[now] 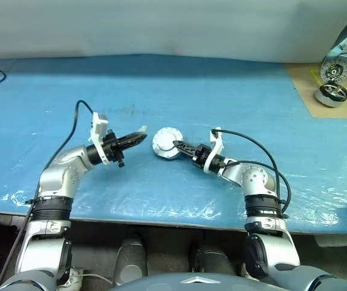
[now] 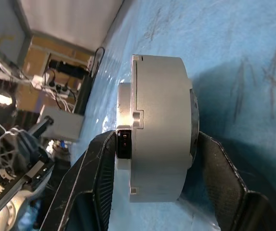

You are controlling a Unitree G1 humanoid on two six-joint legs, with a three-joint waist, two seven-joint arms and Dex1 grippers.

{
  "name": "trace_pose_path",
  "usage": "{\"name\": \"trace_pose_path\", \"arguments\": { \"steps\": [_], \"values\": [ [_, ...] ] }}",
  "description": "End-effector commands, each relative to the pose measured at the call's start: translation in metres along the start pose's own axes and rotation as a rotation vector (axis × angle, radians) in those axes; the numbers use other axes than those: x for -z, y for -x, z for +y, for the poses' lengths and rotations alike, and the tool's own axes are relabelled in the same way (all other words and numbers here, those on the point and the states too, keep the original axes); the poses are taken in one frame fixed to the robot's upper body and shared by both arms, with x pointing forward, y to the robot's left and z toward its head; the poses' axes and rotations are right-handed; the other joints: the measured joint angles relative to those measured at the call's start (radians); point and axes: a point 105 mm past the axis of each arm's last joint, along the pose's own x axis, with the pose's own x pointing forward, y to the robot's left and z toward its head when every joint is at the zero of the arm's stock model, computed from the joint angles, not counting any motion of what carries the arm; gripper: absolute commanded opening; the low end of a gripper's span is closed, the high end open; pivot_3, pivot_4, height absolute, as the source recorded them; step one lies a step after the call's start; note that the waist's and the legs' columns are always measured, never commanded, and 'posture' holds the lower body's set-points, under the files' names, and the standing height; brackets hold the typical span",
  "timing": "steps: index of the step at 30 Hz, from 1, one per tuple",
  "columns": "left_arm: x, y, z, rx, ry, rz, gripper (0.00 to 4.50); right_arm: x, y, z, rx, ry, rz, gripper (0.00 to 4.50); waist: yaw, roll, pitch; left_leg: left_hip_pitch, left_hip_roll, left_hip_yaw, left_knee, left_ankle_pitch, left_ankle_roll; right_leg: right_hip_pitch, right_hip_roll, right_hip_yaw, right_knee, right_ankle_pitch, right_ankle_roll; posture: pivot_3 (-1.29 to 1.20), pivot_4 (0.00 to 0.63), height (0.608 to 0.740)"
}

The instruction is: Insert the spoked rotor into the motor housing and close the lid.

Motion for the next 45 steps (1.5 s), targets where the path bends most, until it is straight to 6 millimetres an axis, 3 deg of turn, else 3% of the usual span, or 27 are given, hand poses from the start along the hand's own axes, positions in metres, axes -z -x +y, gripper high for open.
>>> {"name": "trace_pose_path", "arguments": {
  "steps": [1, 6, 9, 16, 20, 29, 35, 41, 45],
  "values": [
    [-0.021, 0.009, -0.001, -0.023, 0.049, -0.092, 0.04, -0.007, 0.006, 0.009, -0.051, -0.080, -0.046, 2.27, 0.001, 0.000, 0.000, 0.000, 0.000, 0.000, 0.000, 0.000, 0.000, 0.000, 0.000, 0.000, 0.000, 0.000, 0.000, 0.00, 0.150, 0.740],
    [-0.024, 0.015, 0.007, -0.096, 0.188, -0.185, 0.04, -0.024, 0.014, 0.033, -0.150, -0.119, -0.127, 2.27, 0.003, 0.000, 0.000, -0.003, -0.001, 0.000, 0.000, 0.000, 0.000, -0.002, 0.000, 0.000, -0.001, 0.000, 0.000, 0.00, 0.150, 0.740],
    [-0.021, 0.018, 0.015, -0.147, 0.289, -0.258, 0.61, -0.029, 0.016, 0.048, -0.197, -0.125, -0.148, 2.27, 0.004, 0.000, 0.000, -0.005, -0.002, 0.000, 0.000, 0.000, 0.000, -0.003, 0.000, 0.000, -0.001, 0.000, 0.000, 0.00, 0.150, 0.740],
    [-0.008, 0.019, 0.020, -0.175, 0.464, -0.345, 2.91, -0.036, 0.016, 0.073, -0.260, -0.119, -0.158, 2.27, 0.002, -0.001, 0.001, -0.004, -0.003, -0.002, 0.000, 0.000, 0.000, -0.003, 0.001, 0.000, -0.001, 0.000, 0.001, 0.00, 0.150, 0.740],
    [-0.008, 0.010, 0.010, -0.081, 0.582, -0.377, 4.39, -0.039, 0.016, 0.082, -0.278, -0.104, -0.146, 2.27, 0.003, -0.002, 0.001, -0.005, -0.004, -0.004, 0.000, 0.000, 0.000, -0.002, 0.001, 0.000, -0.002, 0.000, 0.001, 0.00, 0.150, 0.740],
    [0.001, -0.011, -0.011, 0.051, 0.725, -0.366, 4.45, -0.039, 0.015, 0.089, -0.291, -0.098, -0.117, 2.27, 0.003, -0.002, 0.001, -0.004, -0.005, -0.005, 0.000, 0.000, 0.000, -0.001, 0.001, 0.000, -0.002, 0.001, 0.002, 0.00, 0.150, 0.740],
    [0.014, -0.021, -0.002, 0.024, 0.821, -0.367, 4.45, -0.038, 0.014, 0.092, -0.295, -0.092, -0.102, 2.27, 0.003, -0.002, 0.001, -0.004, -0.005, -0.006, 0.001, 0.000, 0.000, -0.001, 0.001, 0.000, -0.002, 0.002, 0.003, 0.00, 0.150, 0.740],
    [0.024, -0.020, 0.003, 0.001, 0.858, -0.365, 4.45, -0.039, 0.016, 0.092, -0.293, -0.081, -0.097, 2.27, 0.004, -0.002, 0.001, -0.005, -0.006, -0.007, 0.001, 0.000, 0.000, -0.001, 0.001, 0.000, -0.002, 0.002, 0.004, 0.00, 0.150, 0.740],
    [0.028, -0.028, -0.003, 0.036, 0.884, -0.356, 4.45, -0.039, 0.017, 0.092, -0.294, -0.079, -0.095, 2.27, 0.004, -0.002, 0.001, -0.005, -0.006, -0.007, 0.002, 0.000, 0.000, 0.000, 0.001, 0.000, -0.002, 0.002, 0.004, 0.00, 0.150, 0.740]
  ]
}}
